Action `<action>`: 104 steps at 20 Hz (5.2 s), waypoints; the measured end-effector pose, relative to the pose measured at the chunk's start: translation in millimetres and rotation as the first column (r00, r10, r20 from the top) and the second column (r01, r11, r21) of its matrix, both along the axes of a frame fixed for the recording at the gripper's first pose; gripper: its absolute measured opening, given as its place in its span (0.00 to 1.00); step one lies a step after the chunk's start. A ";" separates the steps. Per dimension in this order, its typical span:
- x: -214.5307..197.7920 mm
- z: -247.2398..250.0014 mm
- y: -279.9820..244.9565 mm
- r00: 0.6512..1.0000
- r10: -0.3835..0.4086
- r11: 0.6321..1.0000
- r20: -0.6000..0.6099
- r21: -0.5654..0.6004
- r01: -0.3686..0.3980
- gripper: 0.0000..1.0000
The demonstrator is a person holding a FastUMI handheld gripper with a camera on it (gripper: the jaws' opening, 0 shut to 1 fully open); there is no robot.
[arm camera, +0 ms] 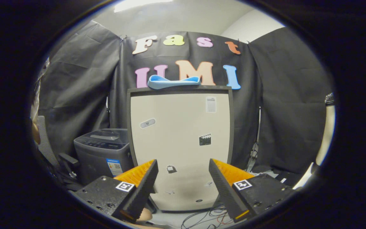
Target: Put the clothes into the washing machine and then close the washing machine lid.
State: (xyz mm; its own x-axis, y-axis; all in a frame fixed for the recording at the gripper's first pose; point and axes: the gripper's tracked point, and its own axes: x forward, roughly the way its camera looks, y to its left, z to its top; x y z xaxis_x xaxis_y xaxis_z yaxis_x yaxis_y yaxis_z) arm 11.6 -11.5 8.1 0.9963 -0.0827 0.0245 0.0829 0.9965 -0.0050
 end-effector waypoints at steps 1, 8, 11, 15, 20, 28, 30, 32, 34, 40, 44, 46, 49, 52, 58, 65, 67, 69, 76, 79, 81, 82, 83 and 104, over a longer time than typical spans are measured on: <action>5.1 7.8 0.5 1.000 -0.010 1.000 0.014 0.004 0.010 0.98; 49.7 143.7 30.6 0.988 0.017 0.999 0.152 -0.051 -0.010 0.97; 71.6 189.8 44.0 0.987 0.035 0.998 0.159 -0.058 -0.026 0.97; 101.9 238.4 54.7 0.984 0.028 1.000 0.173 -0.010 -0.027 0.97; 154.8 269.6 70.9 0.988 0.014 0.997 0.154 -0.080 -0.002 0.97; 259.1 261.3 74.7 1.000 -0.025 1.000 0.006 -0.016 0.026 0.97; 276.2 246.5 67.7 0.998 -0.038 0.999 -0.048 0.002 0.038 0.97; 287.4 228.6 58.3 0.993 -0.060 0.998 -0.106 0.004 0.060 0.97; 294.1 206.1 48.5 0.978 -0.089 0.996 -0.186 -0.016 0.088 0.97; 299.5 183.3 47.4 0.955 -0.065 0.997 -0.288 0.009 0.070 0.96; 300.7 183.3 55.9 0.960 -0.026 0.999 -0.278 0.038 0.039 0.88; 302.0 181.9 61.8 0.959 -0.002 0.998 -0.283 0.054 0.018 0.72; 302.0 181.7 68.2 0.959 0.022 0.997 -0.281 0.081 0.001 0.52; 302.8 182.6 72.7 0.964 0.028 0.995 -0.265 0.101 -0.001 0.31; 300.3 186.2 93.0 0.975 0.034 0.993 -0.218 0.114 -0.009 0.04; 289.0 188.6 176.6 0.977 0.151 0.975 -0.151 0.186 -0.122 0.03; 288.3 188.9 209.6 0.967 0.212 0.959 -0.141 0.220 -0.178 0.03; 287.5 187.5 242.6 0.957 0.257 0.952 -0.138 0.210 -0.225 0.03; 304.2 145.6 350.2 0.895 0.408 0.906 -0.182 0.204 -0.372 0.03; 316.6 110.0 379.9 0.855 0.465 0.880 -0.229 0.230 -0.416 0.03; 324.0 91.6 403.7 0.819 0.513 0.851 -0.259 0.280 -0.444 0.03; 326.8 86.8 410.1 0.812 0.520 0.846 -0.263 0.288 -0.449 0.05; 332.7 85.9 413.5 0.816 0.524 0.843 -0.246 0.287 -0.454 0.14; 437.9 172.6 395.7 0.923 0.368 0.925 -0.115 0.147 -0.351 0.97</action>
